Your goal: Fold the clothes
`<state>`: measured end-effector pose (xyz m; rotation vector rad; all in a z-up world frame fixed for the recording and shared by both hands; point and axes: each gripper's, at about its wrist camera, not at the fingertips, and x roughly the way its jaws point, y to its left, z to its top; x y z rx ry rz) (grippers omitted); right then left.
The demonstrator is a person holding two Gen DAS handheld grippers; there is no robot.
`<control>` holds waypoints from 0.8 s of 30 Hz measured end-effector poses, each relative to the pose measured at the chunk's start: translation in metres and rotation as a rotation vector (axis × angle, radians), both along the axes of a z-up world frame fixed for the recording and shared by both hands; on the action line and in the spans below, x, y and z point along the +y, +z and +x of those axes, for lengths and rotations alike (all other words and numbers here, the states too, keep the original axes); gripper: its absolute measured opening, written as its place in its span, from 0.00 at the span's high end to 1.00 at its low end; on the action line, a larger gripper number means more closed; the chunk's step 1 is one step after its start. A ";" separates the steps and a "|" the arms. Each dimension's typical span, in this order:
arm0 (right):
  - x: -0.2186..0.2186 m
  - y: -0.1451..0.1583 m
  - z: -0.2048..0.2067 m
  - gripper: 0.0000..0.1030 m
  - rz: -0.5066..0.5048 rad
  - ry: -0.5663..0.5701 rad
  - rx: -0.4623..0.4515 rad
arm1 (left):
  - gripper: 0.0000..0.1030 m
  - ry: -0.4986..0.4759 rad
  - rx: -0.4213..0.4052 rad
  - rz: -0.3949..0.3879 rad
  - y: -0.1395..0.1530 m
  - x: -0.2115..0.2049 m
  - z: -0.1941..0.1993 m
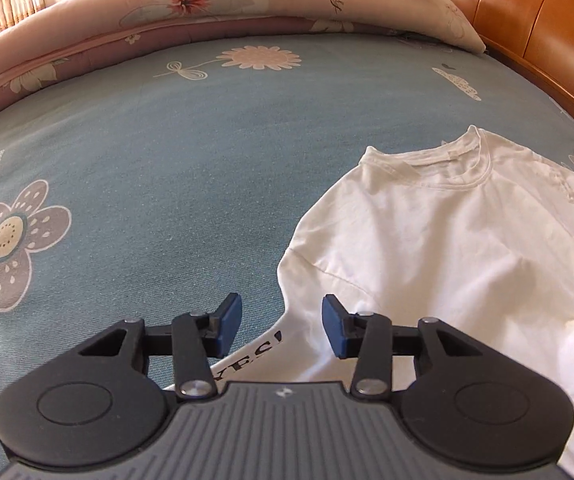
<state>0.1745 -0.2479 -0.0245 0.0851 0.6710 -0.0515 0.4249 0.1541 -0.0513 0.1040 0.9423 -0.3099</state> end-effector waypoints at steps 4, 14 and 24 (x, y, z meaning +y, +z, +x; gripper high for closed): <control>-0.004 -0.003 0.012 0.31 -0.005 0.000 -0.001 | 0.96 -0.025 0.022 0.042 -0.009 -0.006 0.004; -0.006 -0.010 0.034 0.31 -0.002 -0.001 -0.004 | 1.00 0.137 -0.034 0.081 -0.017 0.011 0.032; -0.023 -0.016 0.036 0.31 0.005 -0.027 0.014 | 0.98 0.361 -0.055 0.091 0.000 0.059 0.025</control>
